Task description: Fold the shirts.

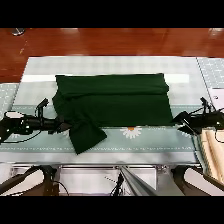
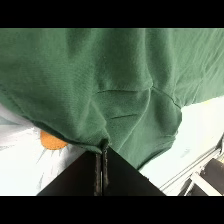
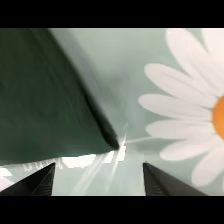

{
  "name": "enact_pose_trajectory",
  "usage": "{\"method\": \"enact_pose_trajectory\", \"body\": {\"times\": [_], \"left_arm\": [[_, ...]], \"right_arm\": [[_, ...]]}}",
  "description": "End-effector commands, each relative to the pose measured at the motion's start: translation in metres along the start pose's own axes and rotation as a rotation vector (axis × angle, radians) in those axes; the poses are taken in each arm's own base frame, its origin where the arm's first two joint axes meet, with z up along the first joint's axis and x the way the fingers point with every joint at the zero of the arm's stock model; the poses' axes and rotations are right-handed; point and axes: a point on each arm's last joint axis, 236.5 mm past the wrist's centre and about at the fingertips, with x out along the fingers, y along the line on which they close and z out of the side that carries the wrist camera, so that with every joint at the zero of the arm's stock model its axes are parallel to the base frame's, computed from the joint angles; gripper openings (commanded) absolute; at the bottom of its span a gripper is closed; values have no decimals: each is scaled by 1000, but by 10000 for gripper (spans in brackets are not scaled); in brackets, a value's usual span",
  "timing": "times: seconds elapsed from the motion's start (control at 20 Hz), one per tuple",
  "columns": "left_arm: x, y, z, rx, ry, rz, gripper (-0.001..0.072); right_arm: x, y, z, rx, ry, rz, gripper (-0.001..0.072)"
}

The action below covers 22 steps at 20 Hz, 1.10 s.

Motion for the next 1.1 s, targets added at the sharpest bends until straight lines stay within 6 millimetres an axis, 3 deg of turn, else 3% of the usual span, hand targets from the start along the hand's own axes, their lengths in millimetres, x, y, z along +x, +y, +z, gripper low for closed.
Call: {"method": "enact_pose_trajectory", "body": {"times": [0.0, 0.1, 0.2, 0.25, 0.4, 0.45, 0.65, 0.85, 1.05], "left_arm": [[0, -1, 0, 2, 2, -2, 34], [0, 0, 0, 3, -1, 0, 34], [0, 2, 4, 3, -14, 8, 34], [0, 2, 5, 3, -20, 11, 34], [0, 2, 6, 1, -22, 8, 34], [-1, 1, 7, 5, -25, 8, 34], [-31, -29, 42, 82, -75, -31, 34], [-73, -59, 115, 49, -257, -19, 34], [-73, -79, 179, 55, -286, -25, 34]], "right_arm": [[10, 20, 17, 31, -35, 69, 629], [11, 27, 28, 34, -49, 102, 621], [19, 27, 21, 48, 11, 116, 615], [23, 30, 18, 41, 35, 140, 542], [20, 51, 23, -25, 17, 231, 69], [16, 56, 25, -56, 13, 248, 23], [-14, 75, 47, -146, -20, 255, 23], [-56, 107, 92, -209, -162, 275, 23], [-69, 151, 144, -290, -281, 270, 23]]}}
